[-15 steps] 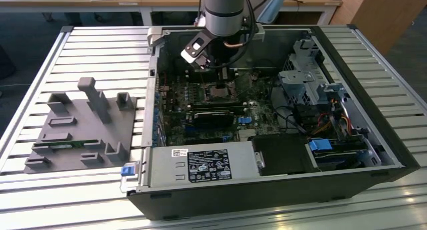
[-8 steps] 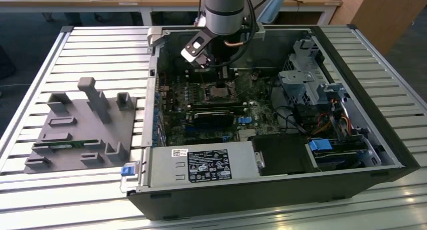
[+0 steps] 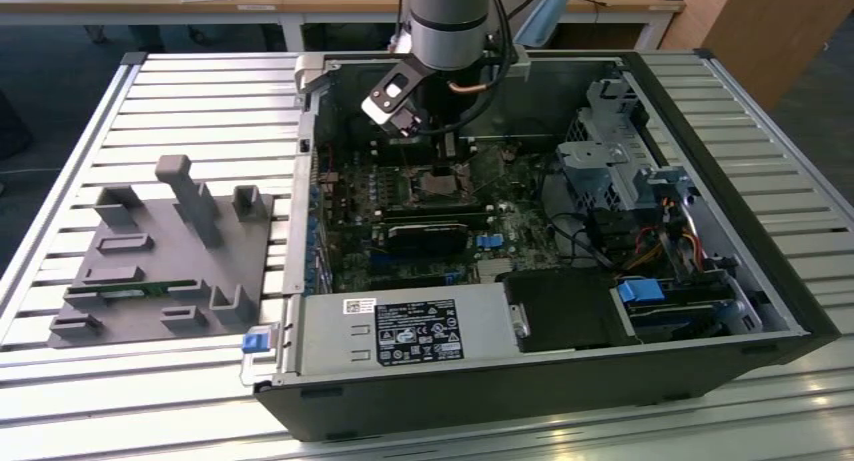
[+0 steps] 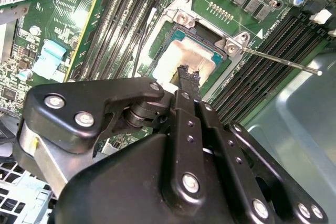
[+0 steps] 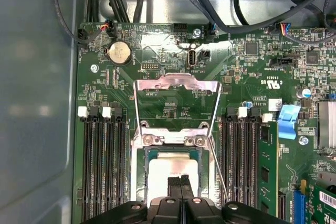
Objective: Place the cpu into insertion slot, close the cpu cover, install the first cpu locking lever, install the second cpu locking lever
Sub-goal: 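Close the cpu cover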
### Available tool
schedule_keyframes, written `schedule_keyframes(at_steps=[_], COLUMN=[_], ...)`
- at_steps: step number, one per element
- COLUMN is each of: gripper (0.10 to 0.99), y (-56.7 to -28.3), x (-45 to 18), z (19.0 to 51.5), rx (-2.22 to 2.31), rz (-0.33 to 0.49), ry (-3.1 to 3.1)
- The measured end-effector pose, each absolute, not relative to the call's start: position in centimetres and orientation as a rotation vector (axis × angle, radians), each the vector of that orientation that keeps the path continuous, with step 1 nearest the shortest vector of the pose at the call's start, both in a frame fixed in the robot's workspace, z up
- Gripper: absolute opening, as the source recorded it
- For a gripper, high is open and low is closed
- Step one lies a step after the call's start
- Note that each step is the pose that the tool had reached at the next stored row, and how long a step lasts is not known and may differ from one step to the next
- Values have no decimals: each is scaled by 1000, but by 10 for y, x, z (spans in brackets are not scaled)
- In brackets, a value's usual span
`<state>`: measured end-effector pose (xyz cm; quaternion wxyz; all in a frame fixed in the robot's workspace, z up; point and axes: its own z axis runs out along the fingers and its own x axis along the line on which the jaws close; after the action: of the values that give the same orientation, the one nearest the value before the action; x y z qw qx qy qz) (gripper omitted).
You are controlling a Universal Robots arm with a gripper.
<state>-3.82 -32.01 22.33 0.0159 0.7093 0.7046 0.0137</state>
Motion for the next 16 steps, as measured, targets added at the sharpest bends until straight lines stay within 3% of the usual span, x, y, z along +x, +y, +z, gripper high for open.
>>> schedule_keyframes(at_steps=[16], gripper=[106], y=[-320], x=[-39], z=[226], rx=[2206], rz=[43], ry=[2191])
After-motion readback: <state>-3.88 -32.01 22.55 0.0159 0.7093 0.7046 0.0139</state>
